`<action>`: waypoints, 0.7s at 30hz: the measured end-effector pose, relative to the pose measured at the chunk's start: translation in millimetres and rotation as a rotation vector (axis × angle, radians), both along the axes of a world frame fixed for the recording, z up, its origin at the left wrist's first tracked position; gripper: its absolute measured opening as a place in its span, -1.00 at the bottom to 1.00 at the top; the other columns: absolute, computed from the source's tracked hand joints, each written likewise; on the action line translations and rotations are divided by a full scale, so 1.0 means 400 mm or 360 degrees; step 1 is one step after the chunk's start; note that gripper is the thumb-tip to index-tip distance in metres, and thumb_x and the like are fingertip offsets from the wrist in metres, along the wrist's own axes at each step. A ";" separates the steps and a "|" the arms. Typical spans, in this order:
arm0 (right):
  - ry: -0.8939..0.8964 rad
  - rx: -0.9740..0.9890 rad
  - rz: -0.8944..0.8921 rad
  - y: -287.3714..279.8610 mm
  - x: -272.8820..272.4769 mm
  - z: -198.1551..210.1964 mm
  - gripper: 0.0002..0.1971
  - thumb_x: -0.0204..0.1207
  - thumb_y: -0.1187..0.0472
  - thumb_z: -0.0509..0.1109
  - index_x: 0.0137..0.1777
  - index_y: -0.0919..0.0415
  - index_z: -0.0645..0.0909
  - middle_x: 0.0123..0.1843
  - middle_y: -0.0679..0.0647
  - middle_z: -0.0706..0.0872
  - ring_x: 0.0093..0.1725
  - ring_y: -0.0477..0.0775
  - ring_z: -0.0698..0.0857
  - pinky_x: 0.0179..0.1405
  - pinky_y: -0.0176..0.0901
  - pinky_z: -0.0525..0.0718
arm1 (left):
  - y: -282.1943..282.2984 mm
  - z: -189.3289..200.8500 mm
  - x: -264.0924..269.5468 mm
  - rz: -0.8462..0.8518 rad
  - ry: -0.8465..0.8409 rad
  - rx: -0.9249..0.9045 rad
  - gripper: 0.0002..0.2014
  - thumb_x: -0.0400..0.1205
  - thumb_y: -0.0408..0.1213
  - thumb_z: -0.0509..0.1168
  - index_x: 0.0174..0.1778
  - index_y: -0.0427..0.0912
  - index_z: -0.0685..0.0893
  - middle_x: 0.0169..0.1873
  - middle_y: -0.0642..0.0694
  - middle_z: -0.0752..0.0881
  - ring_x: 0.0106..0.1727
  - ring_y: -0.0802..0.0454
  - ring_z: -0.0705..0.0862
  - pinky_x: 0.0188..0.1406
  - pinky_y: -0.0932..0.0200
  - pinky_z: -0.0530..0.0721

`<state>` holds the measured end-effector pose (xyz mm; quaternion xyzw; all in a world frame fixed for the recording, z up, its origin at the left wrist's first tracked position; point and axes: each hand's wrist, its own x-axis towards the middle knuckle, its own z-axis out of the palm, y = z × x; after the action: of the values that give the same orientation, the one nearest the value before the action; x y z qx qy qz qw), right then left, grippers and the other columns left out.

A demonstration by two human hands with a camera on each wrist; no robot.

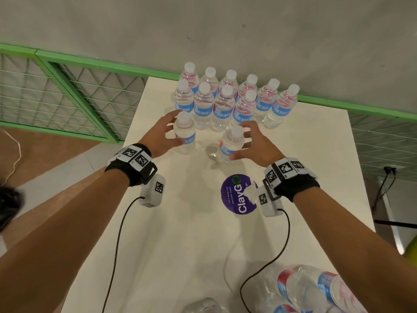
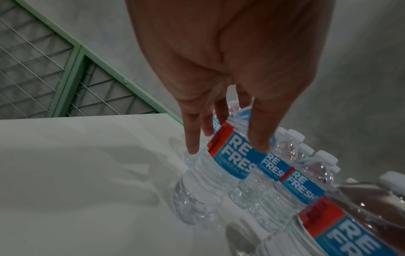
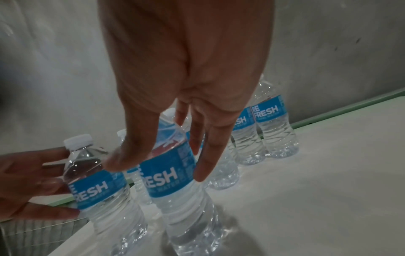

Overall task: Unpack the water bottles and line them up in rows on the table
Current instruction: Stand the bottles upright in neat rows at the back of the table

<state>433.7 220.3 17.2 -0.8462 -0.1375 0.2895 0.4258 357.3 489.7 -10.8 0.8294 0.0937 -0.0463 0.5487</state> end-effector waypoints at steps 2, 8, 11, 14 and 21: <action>-0.0057 0.0017 0.0144 0.001 0.004 -0.003 -0.21 0.28 0.37 0.60 0.44 -0.03 0.31 0.31 0.00 0.54 0.24 0.21 0.62 0.28 0.10 0.60 | -0.008 0.006 0.004 0.0057 0.0005 -0.0099 -0.36 0.51 -0.45 0.43 0.48 -0.12 0.34 0.32 -0.05 0.49 0.32 0.04 0.52 0.19 0.33 0.50; -0.0215 0.0002 0.0088 -0.008 0.031 -0.009 -0.30 0.30 0.45 0.56 0.42 0.04 0.43 0.26 -0.05 0.61 0.26 0.16 0.61 0.34 0.13 0.58 | -0.008 0.009 0.019 0.0079 0.0015 -0.0130 -0.49 0.57 -0.47 0.34 0.43 -0.14 0.41 0.32 -0.10 0.51 0.32 -0.11 0.57 0.36 0.04 0.50; -0.0150 0.0018 0.0050 -0.022 0.038 -0.012 -0.17 0.27 0.43 0.60 0.51 0.05 0.32 0.41 0.05 0.52 0.31 0.14 0.57 0.36 0.11 0.57 | -0.009 0.016 0.017 0.0047 0.0019 -0.0154 -0.46 0.57 -0.46 0.34 0.47 -0.15 0.38 0.32 -0.02 0.50 0.31 0.01 0.55 0.26 0.17 0.50; -0.0099 -0.0048 -0.0028 -0.030 0.039 -0.021 -0.13 0.24 0.35 0.64 0.51 0.06 0.28 0.45 0.10 0.47 0.30 0.15 0.56 0.33 0.07 0.57 | -0.002 0.009 0.013 0.0059 0.0047 -0.0111 -0.38 0.52 -0.35 0.43 0.48 -0.05 0.37 0.39 0.00 0.49 0.32 0.04 0.54 0.24 0.19 0.49; -0.0087 0.0061 -0.0200 -0.062 0.048 -0.035 -0.37 0.32 0.38 0.57 0.38 0.16 0.45 0.24 0.10 0.67 0.09 0.10 0.70 0.15 -0.05 0.63 | 0.001 -0.010 0.022 0.0139 -0.0016 0.0051 -0.43 0.55 -0.34 0.40 0.47 -0.07 0.39 0.33 -0.18 0.50 0.26 -0.13 0.59 0.27 0.04 0.54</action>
<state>452.8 195.6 3.3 -0.8525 -0.1011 0.2363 0.4553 366.2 490.2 -14.6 0.8335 0.1277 -0.0166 0.5373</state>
